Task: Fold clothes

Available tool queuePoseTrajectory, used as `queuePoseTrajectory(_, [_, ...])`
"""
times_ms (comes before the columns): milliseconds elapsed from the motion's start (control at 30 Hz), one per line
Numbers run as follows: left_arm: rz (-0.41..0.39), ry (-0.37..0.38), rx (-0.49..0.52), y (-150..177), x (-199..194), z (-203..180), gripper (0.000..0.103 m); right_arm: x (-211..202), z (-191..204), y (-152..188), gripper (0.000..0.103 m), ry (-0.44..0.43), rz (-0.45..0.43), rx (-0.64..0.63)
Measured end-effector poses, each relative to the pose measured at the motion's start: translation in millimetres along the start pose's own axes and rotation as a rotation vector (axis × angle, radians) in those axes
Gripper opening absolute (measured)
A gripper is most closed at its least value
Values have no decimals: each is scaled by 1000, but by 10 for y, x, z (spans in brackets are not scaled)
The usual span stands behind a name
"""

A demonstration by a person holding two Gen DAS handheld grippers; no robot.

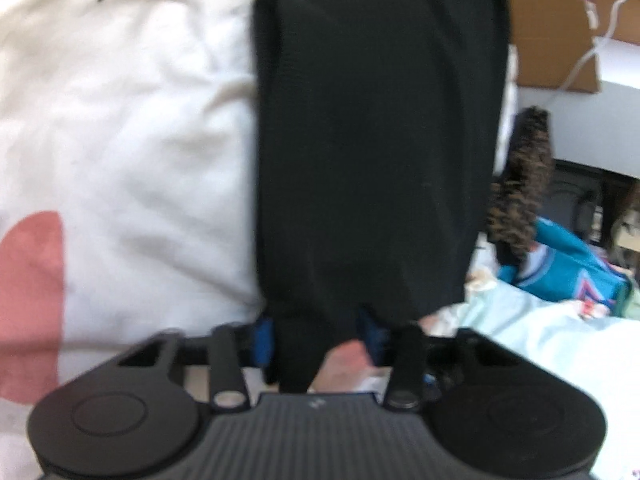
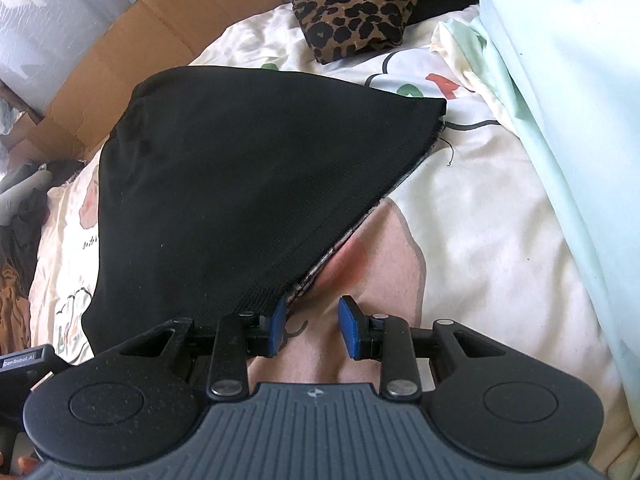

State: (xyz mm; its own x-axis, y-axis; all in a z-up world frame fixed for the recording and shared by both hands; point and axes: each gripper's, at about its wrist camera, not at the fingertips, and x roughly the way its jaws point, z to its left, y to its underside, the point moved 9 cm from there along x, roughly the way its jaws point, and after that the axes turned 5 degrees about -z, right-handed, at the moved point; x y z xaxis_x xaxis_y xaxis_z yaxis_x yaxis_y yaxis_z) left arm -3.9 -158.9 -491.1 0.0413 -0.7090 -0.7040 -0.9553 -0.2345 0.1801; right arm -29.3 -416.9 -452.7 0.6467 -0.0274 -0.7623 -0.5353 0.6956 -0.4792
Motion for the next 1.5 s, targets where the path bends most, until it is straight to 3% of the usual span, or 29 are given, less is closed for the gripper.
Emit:
queuePoseTrajectory(133, [-14, 26, -10, 12, -66, -35, 41, 7, -10, -4, 36, -1, 1, 22])
queuePoseTrajectory(267, [-27, -15, -20, 26, 3, 33, 48, 13, 2, -3, 36, -4, 4, 28])
queuePoseTrajectory(400, [-49, -60, -48, -25, 23, 120, 48, 12, -16, 15, 36, -6, 10, 36])
queuePoseTrajectory(633, [-57, -44, -50, -49, 89, 39, 53, 12, -58, 24, 36, -16, 15, 70])
queuePoseTrajectory(700, [-53, -34, -44, -55, 99, 0, 49, 10, -82, 25, 36, -23, 12, 97])
queuePoseTrajectory(767, [-37, -13, -41, -49, 89, -44, 28, 4, -108, 29, 36, -33, 7, 126])
queuePoseTrajectory(800, [-28, 0, -44, -41, 74, -67, 26, 2, -116, 30, 36, -36, 6, 135])
queuePoseTrajectory(900, [-27, 22, -42, -22, 25, -98, 25, -3, -146, 7, 36, -47, -1, 178])
queuePoseTrajectory(1033, [-36, -3, -61, -8, 59, 1, 37, -7, -203, -46, 36, -65, -24, 254])
queuePoseTrajectory(1300, [-35, -6, -60, 0, 262, -36, 40, 61, -418, -76, 36, -105, -57, 476])
queuePoseTrajectory(1400, [-29, -5, -65, 2, 264, -41, 25, 108, -452, -126, 37, -108, -85, 515])
queuePoseTrajectory(1433, [-27, -5, -67, 4, 263, -42, 12, 133, -445, -143, 37, -116, -88, 526])
queuePoseTrajectory(1500, [-28, -5, -65, 9, 242, -61, 10, 177, -414, -186, 37, -122, -95, 531])
